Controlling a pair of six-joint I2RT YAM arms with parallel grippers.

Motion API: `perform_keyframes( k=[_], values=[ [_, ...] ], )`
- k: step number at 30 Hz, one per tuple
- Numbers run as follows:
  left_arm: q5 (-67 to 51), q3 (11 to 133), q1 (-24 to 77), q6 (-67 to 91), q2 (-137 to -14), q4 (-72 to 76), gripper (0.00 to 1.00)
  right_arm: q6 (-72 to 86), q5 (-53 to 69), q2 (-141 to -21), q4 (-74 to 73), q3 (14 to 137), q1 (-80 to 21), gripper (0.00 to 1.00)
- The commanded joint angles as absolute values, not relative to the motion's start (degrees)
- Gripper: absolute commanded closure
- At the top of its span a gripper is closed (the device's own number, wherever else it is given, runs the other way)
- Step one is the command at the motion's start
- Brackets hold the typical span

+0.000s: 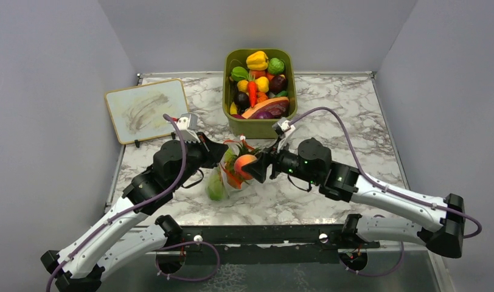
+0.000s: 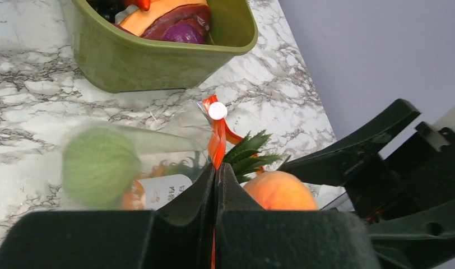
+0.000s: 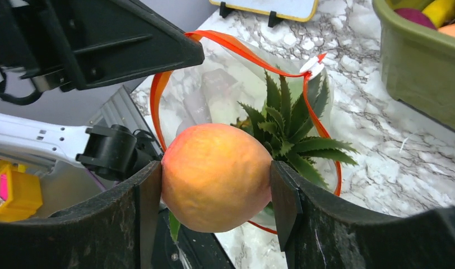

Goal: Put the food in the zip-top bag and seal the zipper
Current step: Place the fake fruit in the zipper food storage bag, then adjust the zipper food storage bag at the center of the board.

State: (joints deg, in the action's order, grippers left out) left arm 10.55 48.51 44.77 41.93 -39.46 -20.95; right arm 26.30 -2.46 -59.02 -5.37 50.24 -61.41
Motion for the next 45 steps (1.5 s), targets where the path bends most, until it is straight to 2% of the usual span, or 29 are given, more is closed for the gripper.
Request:
perform_keyframes(
  k=[1,8,9,13,17,27,35,37,41,45],
  values=[
    [10.1,48.2,44.9,43.4,-38.1,-14.9,1.0,27.1,-2.4,-64.9,2.3,50.8,-61.2,0.39],
    [9.8,47.6,44.9,45.2,-36.4,-15.6,1.0,29.8,-2.4,-73.1,12.2,53.2,-61.3,0.34],
    [9.7,47.5,44.9,45.3,-36.2,-15.7,1.0,29.9,-2.0,-73.7,12.1,53.9,-61.2,0.32],
    [10.1,47.4,44.9,45.5,-35.8,-16.0,1.0,29.4,-3.5,-73.0,9.5,55.2,-61.3,0.07],
    [10.4,47.3,44.9,45.9,-35.7,-15.8,1.0,28.6,-8.3,-69.2,3.5,55.7,-61.3,0.05],
    [10.6,47.0,44.9,46.7,-36.2,-14.5,1.0,27.2,-10.5,-59.0,-10.3,55.9,-61.2,0.14],
    [10.6,46.3,44.9,47.8,-36.3,-13.9,1.0,30.3,-13.0,-55.1,-13.5,53.6,-61.2,0.23],
    [10.6,46.2,44.9,47.9,-36.2,-13.9,1.0,33.3,-15.1,-55.0,-14.2,52.1,-61.2,0.28],
    [11.0,46.3,44.9,47.7,-36.2,-14.3,1.0,45.0,-18.1,-54.5,-14.7,48.1,-61.2,0.55],
    [11.3,46.1,44.9,47.6,-36.3,-14.3,1.0,59.6,-18.8,-54.7,-16.5,45.1,-61.2,0.56]
  ],
)
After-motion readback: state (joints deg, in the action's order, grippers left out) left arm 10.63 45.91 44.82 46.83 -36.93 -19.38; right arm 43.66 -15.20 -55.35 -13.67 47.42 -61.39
